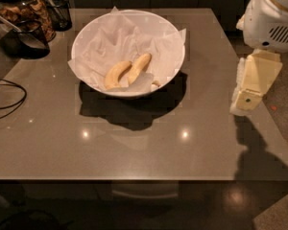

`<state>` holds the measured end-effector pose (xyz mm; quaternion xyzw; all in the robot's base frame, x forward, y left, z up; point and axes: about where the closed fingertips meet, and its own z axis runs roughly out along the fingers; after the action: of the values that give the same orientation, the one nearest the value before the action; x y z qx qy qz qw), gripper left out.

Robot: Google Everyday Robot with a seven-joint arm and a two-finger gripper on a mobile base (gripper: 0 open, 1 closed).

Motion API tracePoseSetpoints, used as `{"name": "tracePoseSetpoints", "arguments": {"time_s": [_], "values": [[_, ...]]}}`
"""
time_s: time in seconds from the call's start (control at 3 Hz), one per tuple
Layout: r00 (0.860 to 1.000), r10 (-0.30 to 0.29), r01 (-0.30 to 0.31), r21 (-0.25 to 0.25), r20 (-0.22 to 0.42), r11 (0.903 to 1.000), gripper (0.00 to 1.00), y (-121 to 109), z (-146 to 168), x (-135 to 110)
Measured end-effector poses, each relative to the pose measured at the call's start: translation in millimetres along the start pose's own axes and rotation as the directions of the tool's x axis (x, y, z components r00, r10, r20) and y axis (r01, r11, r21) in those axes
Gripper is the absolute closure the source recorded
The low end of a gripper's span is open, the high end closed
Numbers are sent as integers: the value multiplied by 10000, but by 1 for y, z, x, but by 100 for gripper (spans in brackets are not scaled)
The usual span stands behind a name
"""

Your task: Pick banana from white bowl

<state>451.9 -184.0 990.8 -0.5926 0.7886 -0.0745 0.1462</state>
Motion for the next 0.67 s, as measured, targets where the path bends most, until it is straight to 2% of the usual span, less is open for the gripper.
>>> {"name": "tracePoseSetpoints", "arguments": {"time_s": [0.33,0.67], "values": [[9985,59,-53,-116,553,9999,0,4,-11,-4],[9926,-223,266,-343,1194,9991,0,12,-30,-41]]}}
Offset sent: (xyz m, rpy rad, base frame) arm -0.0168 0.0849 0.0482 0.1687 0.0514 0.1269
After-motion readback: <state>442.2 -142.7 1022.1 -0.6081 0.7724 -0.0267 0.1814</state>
